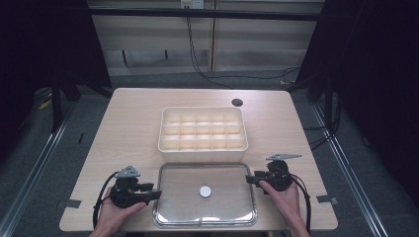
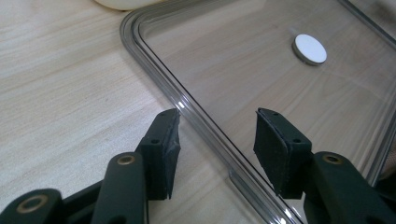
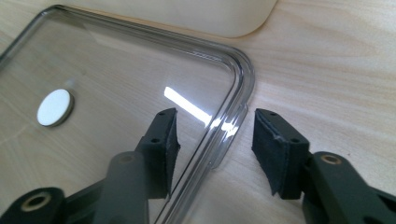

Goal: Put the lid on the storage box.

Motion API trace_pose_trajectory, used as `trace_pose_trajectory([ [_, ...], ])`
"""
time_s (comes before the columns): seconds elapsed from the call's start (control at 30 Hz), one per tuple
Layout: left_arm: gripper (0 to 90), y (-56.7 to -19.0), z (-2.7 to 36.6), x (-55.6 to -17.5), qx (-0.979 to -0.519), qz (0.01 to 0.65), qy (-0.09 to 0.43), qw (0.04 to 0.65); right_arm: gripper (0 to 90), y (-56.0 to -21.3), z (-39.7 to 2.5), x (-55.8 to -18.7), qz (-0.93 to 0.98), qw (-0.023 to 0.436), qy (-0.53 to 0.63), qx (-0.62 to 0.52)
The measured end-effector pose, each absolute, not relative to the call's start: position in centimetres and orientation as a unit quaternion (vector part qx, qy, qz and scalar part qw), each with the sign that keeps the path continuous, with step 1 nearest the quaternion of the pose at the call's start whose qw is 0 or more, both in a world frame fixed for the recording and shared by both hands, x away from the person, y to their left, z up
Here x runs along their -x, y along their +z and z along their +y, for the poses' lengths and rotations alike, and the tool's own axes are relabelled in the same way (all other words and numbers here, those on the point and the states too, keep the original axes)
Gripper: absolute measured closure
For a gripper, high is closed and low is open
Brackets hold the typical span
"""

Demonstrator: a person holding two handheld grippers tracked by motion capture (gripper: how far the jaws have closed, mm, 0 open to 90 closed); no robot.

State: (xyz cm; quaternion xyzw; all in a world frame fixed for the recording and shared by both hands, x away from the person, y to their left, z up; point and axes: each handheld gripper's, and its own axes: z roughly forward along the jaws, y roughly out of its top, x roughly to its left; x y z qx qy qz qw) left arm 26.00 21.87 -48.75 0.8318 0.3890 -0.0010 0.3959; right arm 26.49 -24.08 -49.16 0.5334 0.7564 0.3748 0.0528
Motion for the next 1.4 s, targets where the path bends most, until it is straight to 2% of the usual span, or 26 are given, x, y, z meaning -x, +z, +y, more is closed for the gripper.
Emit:
trace_pose_trajectory([
  [0.13, 54.1, -48.9, 21.5, -25.9, -0.837, 0.384, -0.002, 0.39, 55.0, -49.5, -23.7, -26.3, 0.761, 0.054, 0.369, -0.531],
  [0.3, 54.2, -49.3, 21.1, -26.1, -0.841, 0.389, -0.004, 0.376, 58.4, -49.6, -23.5, -26.2, 0.76, 0.059, 0.369, -0.532],
  [0.5, 57.9, -49.3, 21.0, -26.1, -0.843, 0.384, -0.007, 0.377, 58.3, -49.8, -23.6, -26.2, 0.748, 0.052, 0.384, -0.539],
  [0.73, 64.9, -49.3, 21.0, -26.0, -0.847, 0.378, 0.002, 0.373, 59.4, -50.2, -24.2, -26.0, 0.705, 0.016, 0.411, -0.577],
  [1.2, 65.2, -49.4, 21.0, -26.1, -0.845, 0.38, 0.001, 0.376, 67.6, -51.1, -26.0, -26.0, 0.663, -0.065, 0.448, -0.597],
  [1.27, 65.4, -49.4, 21.0, -26.1, -0.845, 0.38, 0.0, 0.376, 67.2, -51.4, -25.8, -26.0, 0.66, -0.097, 0.459, -0.586],
  [1.4, 65.4, -49.4, 21.0, -26.1, -0.845, 0.38, 0.0, 0.377, 64.7, -50.9, -25.1, -26.0, 0.667, -0.075, 0.459, -0.582],
])
